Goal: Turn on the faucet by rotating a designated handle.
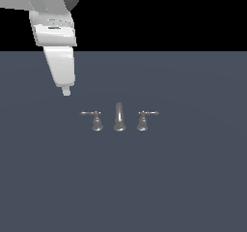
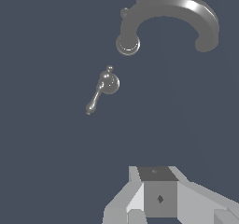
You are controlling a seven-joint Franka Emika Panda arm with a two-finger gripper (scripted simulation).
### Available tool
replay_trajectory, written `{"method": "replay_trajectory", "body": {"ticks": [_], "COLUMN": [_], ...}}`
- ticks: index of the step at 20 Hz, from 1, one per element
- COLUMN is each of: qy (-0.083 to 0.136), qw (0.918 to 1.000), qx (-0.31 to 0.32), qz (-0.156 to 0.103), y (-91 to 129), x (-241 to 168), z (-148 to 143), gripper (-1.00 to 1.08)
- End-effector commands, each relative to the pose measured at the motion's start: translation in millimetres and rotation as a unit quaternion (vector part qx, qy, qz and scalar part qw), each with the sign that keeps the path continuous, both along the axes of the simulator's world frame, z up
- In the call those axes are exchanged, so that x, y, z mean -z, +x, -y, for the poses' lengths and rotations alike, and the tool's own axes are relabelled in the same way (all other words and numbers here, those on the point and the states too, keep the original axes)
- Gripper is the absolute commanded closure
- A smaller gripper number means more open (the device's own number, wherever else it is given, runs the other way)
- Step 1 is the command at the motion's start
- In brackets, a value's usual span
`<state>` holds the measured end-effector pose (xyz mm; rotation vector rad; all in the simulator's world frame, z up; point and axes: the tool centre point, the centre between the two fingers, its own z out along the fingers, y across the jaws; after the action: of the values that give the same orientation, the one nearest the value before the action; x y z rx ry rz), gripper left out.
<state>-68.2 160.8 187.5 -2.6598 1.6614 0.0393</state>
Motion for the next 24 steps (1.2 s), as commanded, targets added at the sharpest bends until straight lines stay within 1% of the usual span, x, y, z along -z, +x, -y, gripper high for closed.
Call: {"method": "replay_trajectory", "body": {"ticks": [1, 8, 16, 20, 24], "qy": [-0.001, -0.005, -0.01, -0.011, -0.012], "qw": [0.9998, 0.996, 0.9861, 0.9807, 0.9766], "qx": [0.022, 0.089, 0.166, 0.195, 0.215], "qz": [0.001, 0.003, 0.006, 0.007, 0.007], "y": [10.9, 45.2, 84.5, 99.5, 109.5], "x": [11.2, 45.5, 83.7, 97.7, 106.8], "z": [-0.6, 1.7, 10.6, 15.8, 19.7], "gripper": [1.08, 1.08, 1.08, 1.08, 1.08]}}
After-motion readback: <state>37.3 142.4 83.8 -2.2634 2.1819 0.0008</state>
